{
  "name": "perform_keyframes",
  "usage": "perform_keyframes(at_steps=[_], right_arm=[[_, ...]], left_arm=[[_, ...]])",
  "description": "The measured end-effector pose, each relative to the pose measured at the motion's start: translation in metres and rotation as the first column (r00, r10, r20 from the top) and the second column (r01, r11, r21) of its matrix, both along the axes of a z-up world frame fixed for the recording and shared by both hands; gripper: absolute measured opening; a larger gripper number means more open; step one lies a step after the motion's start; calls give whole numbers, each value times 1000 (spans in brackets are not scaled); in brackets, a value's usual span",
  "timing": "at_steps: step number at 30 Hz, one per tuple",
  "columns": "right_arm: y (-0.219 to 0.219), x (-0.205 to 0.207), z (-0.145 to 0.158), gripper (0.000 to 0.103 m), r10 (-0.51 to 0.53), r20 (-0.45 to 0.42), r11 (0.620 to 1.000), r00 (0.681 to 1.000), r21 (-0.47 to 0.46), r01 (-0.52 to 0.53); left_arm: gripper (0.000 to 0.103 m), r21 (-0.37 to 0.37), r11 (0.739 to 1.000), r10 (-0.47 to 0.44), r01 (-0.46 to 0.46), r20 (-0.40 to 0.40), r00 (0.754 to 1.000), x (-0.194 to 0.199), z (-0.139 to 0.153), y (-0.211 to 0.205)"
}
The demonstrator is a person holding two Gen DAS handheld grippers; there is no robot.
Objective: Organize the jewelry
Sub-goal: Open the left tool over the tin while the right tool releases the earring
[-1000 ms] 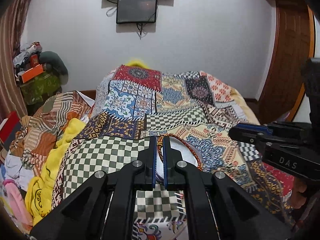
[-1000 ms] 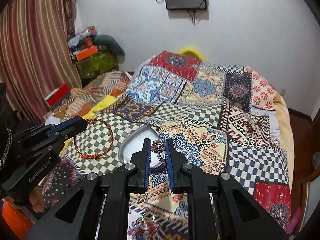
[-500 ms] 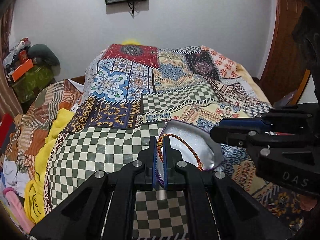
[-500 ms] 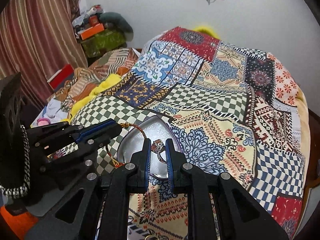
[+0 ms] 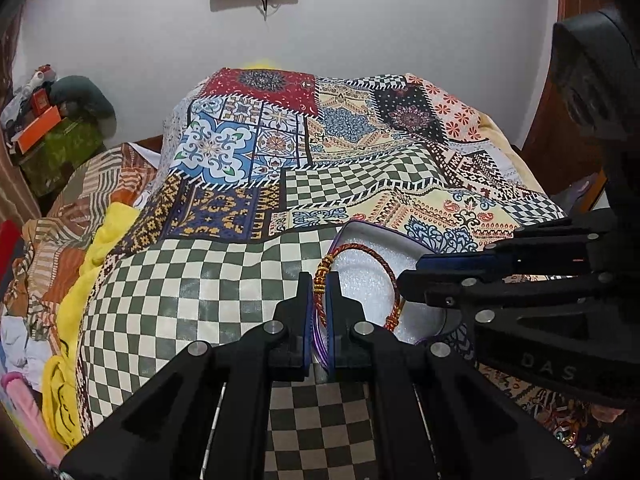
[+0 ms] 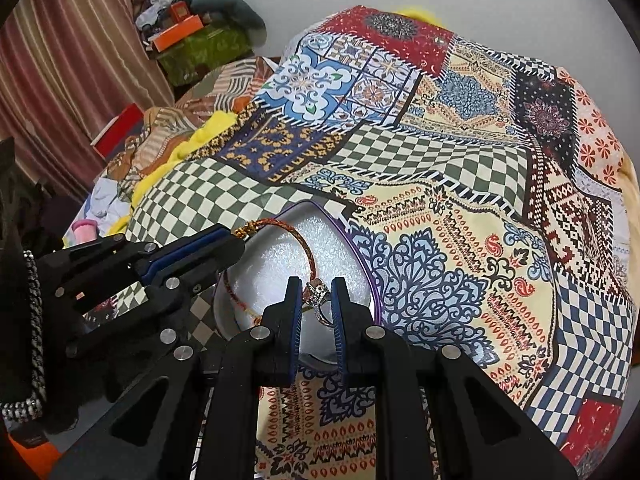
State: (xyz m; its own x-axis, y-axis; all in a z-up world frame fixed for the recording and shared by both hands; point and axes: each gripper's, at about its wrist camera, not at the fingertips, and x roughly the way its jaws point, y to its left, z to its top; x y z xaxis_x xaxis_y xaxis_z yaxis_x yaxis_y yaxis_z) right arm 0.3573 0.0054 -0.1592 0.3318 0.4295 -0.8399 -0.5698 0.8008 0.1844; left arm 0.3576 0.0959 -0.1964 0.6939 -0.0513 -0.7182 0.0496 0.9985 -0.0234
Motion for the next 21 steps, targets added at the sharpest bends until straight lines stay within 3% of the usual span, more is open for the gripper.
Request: perform_keyframes(at_steps=[10, 13, 17, 21], right_arm=[[-5, -1, 9, 18, -20, -5, 1000, 1000, 18, 20], [-11, -9, 20, 24, -36, 15, 999, 999, 32, 35], [-20, -22, 36, 27, -50, 61, 998, 997, 30, 48], [-28, -40, 53, 27, -58, 108, 998, 992, 22, 56]], left_arm=[[8, 7, 1000, 5, -5, -30, 1000, -9, 4, 2], [15, -3, 1000, 11, -11, -34, 999, -13, 8, 3], [35, 13, 1000, 19, -19, -12, 1000, -25, 22, 0], [37, 24, 999, 22, -22, 17, 1000, -40, 38, -3]])
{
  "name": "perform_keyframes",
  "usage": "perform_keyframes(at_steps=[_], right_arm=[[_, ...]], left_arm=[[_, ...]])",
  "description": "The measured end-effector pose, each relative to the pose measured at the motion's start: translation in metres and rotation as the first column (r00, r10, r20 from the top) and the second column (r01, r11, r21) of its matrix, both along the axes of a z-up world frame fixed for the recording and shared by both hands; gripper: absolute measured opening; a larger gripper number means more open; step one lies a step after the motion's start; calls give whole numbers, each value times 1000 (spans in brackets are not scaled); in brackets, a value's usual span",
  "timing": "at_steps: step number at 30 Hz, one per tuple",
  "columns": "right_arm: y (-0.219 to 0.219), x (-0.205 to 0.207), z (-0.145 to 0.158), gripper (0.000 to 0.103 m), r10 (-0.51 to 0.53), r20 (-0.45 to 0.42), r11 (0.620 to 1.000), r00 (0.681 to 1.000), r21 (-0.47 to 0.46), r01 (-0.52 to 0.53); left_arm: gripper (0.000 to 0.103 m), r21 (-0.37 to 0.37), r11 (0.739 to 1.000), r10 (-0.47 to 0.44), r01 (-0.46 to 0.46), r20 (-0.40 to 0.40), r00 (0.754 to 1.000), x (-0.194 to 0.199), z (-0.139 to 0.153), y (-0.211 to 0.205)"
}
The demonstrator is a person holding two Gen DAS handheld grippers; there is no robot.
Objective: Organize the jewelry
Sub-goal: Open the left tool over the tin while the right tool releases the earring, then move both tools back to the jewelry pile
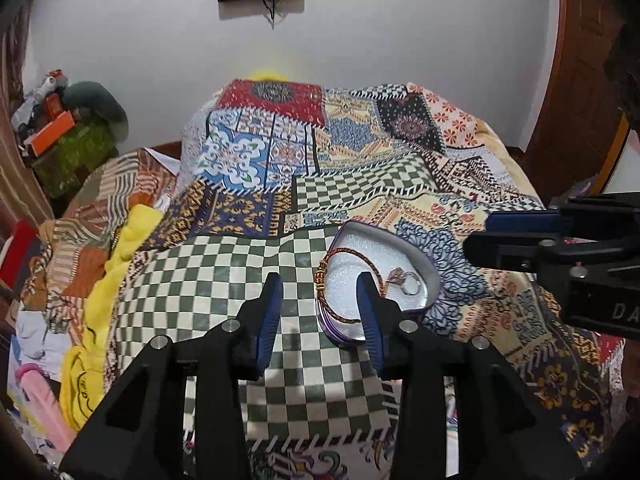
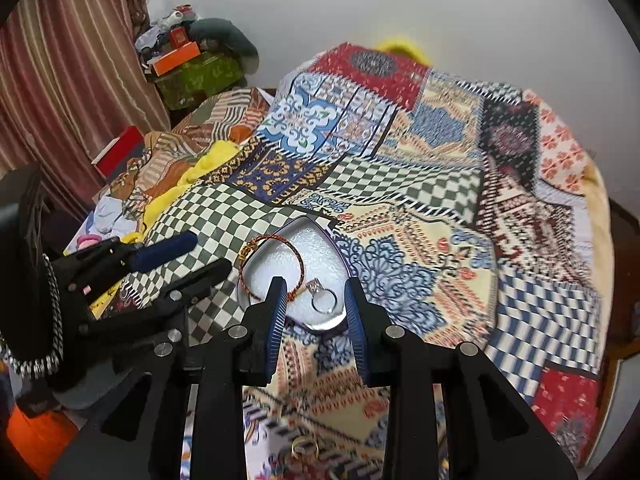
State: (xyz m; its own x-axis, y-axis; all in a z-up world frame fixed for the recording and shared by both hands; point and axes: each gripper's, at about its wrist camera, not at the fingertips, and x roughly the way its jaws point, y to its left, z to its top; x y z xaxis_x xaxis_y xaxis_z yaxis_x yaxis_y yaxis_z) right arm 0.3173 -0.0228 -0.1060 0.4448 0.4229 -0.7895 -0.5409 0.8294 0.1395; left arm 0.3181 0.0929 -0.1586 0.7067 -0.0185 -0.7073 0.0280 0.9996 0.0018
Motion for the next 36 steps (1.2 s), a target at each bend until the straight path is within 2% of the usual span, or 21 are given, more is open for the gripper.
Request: perform_keyframes(at_steps=[3, 5, 7, 19, 28, 36], right_arm=[[-7, -14, 12, 30, -7, 36, 1000, 999, 1, 7], [-12, -24, 20, 38, -14, 65, 1000, 998, -1, 14], [-18, -37, 27, 40, -23, 101, 1000, 995, 0, 23], [-59, -85, 49, 40, -85, 198, 996, 976, 12, 85], [-91, -101, 35, 40, -135, 188, 990, 973, -12, 140], [-109, -103, 1, 40, -161, 106, 987, 981, -8, 162]], left_arm=[[37, 0, 1000, 1, -1, 18, 1000, -13, 13, -2], [39, 1, 1000, 3, -3, 32, 999, -23, 23, -4], [41, 2, 1000, 7, -7, 43, 999, -30, 30, -4], [43, 7, 1000, -8, 8, 72, 997, -79, 52, -20], [45, 11, 999, -40, 39, 53, 998, -98, 42, -37], [46, -61, 996, -60, 58, -33, 998, -99, 6, -49]])
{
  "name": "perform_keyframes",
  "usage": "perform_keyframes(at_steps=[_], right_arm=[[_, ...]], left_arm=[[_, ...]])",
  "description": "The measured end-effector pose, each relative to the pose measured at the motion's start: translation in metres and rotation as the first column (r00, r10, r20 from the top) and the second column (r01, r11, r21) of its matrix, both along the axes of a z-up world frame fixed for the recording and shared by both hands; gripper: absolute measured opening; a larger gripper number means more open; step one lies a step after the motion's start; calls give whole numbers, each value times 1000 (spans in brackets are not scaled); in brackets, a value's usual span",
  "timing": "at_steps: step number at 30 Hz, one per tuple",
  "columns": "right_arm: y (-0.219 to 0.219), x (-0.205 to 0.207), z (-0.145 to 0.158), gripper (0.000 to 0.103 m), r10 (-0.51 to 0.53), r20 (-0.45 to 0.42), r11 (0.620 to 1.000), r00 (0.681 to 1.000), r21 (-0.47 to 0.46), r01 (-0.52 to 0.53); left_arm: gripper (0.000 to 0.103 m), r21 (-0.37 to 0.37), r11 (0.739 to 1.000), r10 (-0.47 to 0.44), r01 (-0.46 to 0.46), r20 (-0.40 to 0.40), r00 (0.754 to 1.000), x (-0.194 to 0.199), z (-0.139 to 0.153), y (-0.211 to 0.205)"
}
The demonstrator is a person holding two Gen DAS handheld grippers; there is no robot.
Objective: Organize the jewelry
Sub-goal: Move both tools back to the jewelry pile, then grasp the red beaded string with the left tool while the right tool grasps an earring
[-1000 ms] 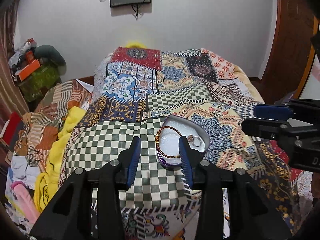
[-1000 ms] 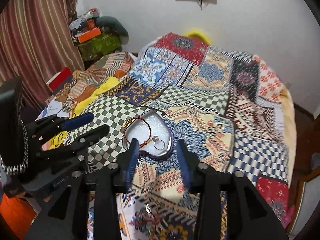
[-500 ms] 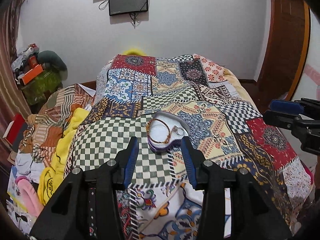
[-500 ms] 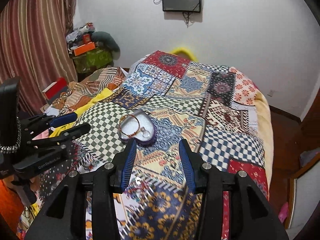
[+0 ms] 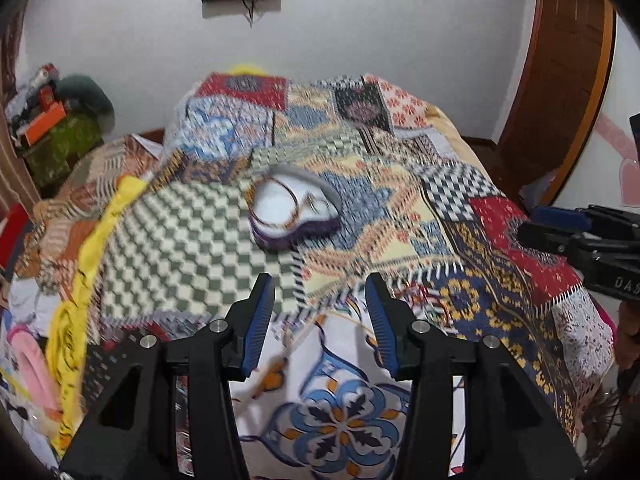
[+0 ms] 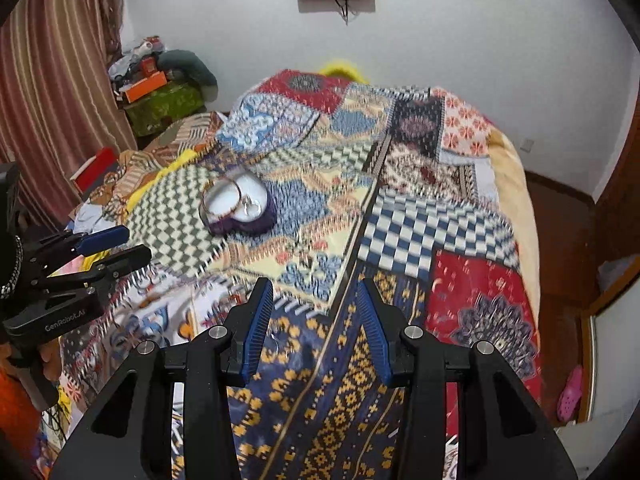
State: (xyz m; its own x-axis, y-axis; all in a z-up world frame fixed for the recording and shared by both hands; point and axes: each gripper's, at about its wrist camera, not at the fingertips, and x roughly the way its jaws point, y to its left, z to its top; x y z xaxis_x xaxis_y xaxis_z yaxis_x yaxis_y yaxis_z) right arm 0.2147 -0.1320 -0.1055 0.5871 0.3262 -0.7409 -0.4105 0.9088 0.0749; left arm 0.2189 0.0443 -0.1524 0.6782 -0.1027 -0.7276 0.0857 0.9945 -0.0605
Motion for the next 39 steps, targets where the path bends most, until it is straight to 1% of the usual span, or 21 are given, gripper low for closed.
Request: perform_keyframes(at_steps=[2, 4, 9, 13, 18, 23, 24, 26, 28, 29, 32, 39], right_arm=[[1, -1, -13, 40, 12, -29, 1000, 1000, -1, -12], [5, -4, -22, 40, 28, -39, 1000, 999, -13, -29], [14, -6, -39, 40, 64, -53, 996, 997, -51, -67], [20, -3, -47, 40, 91, -77, 995, 993, -42, -94], [29, 0, -59, 40, 119, -93, 990, 989, -60, -125], [34, 0, -63, 30, 139, -77, 986, 987, -82, -145], [34, 1, -63, 28, 142, -75, 986, 987, -82, -148], [35, 3, -64, 20, 145, -72, 985, 987, -82, -151], [35, 3, -65, 14, 149, -65, 985, 987, -82, -154], [35, 3, -65, 11, 149, -61, 985, 987, -80, -154], [33, 3, -65, 10, 148, -60, 986, 987, -63, -152], [27, -2, -64, 9, 145, -51, 988, 988, -47, -147]], left_arm=[[46, -13, 1000, -1, 1, -23, 1000, -1, -10, -2], [46, -19, 1000, -1, 0, -35, 999, -1, -17, -4], [46, -7, 1000, -5, 4, -40, 999, -4, -26, -11], [46, 6, 999, -42, 42, -38, 998, -8, -29, -19], [46, -11, 996, -92, 92, -47, 995, -8, -32, -30], [45, -37, 992, -126, 124, -53, 991, -4, -35, -39], [43, -45, 991, -131, 129, -57, 990, -3, -36, -41], [40, -62, 988, -143, 139, -68, 987, -2, -38, -43], [37, -79, 986, -152, 146, -78, 985, -1, -40, -46], [33, -79, 986, -155, 149, -83, 984, 0, -41, -47], [28, -68, 987, -153, 147, -101, 983, 2, -46, -52], [28, -82, 990, -126, 118, -103, 987, 7, -50, -53]])
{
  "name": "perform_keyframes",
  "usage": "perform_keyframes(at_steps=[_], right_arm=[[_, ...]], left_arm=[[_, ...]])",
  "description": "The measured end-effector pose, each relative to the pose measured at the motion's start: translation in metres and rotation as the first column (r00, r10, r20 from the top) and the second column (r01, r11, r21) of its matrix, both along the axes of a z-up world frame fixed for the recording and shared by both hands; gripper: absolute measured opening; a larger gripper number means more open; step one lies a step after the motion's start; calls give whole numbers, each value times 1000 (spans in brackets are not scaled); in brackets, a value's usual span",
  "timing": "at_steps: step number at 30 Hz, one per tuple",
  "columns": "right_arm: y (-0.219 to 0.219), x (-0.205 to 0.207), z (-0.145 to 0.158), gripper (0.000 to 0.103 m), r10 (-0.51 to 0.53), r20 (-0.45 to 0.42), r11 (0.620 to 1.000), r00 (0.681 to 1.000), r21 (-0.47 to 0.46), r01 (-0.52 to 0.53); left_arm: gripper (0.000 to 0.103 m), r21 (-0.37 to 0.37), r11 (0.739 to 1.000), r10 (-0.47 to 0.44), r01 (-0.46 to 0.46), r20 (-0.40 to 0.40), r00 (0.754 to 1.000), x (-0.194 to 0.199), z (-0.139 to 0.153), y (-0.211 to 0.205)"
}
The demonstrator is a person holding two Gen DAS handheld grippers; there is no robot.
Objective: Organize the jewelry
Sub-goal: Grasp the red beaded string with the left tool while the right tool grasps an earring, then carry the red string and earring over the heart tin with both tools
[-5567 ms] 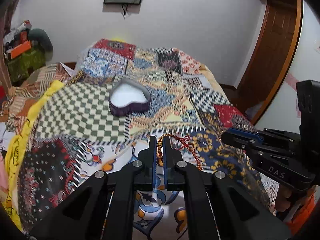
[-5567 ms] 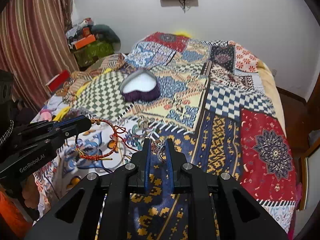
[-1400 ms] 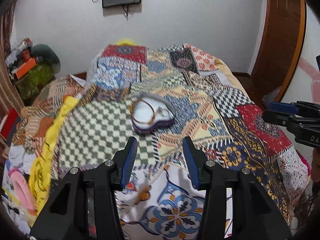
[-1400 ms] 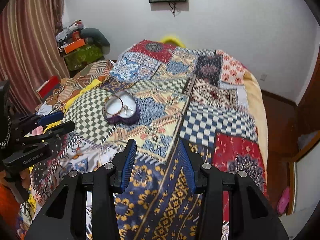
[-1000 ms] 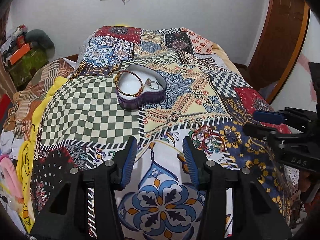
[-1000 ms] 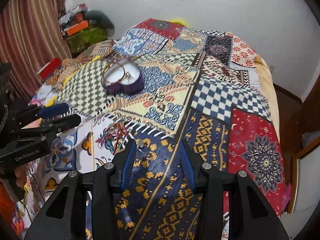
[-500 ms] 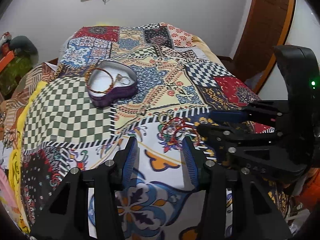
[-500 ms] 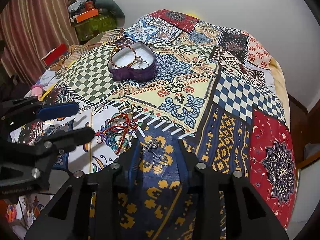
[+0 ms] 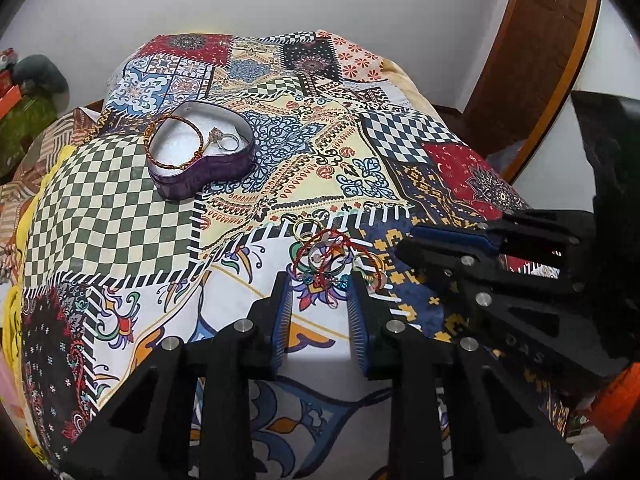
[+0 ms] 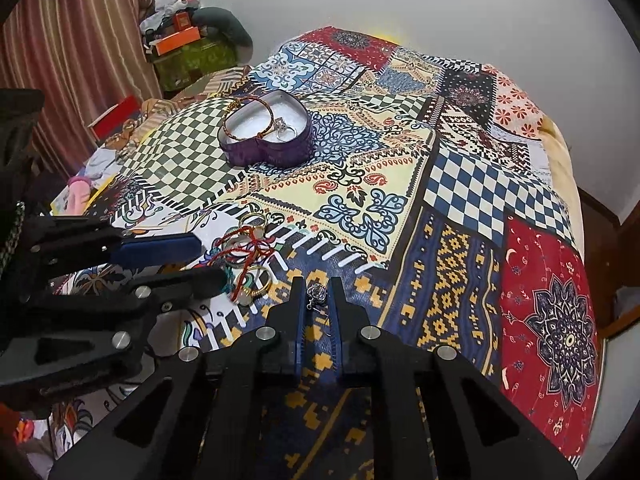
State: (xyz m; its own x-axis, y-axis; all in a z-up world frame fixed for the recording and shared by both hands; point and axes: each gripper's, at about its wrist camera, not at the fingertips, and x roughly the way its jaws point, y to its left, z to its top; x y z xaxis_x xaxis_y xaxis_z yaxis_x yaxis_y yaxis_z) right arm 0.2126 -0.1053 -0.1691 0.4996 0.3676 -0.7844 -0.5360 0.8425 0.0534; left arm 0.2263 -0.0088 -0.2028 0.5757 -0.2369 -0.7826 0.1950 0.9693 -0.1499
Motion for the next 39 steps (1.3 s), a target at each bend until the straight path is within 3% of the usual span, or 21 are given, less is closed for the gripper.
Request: perform_keyframes(at_steps=[8, 15, 24, 39], right_arm=[[-5, -5, 2, 9, -8, -2, 1000, 1000, 16, 8], [-10, -6, 3, 9, -19, -5, 999, 1000, 30, 19], [-13, -10, 13, 10, -36, 6, 998, 999, 44, 35], [-15, -28, 59, 9, -67, 86, 994, 994, 86, 60]], left_arm=[[27, -17, 1000, 0, 0, -11, 1000, 7, -2, -5], [13, 4, 999, -52, 52, 5, 999, 9, -4, -13], [12, 21, 999, -36, 35, 28, 999, -2, 0, -15], [12, -3, 999, 43, -43, 167, 985, -36, 59, 19]])
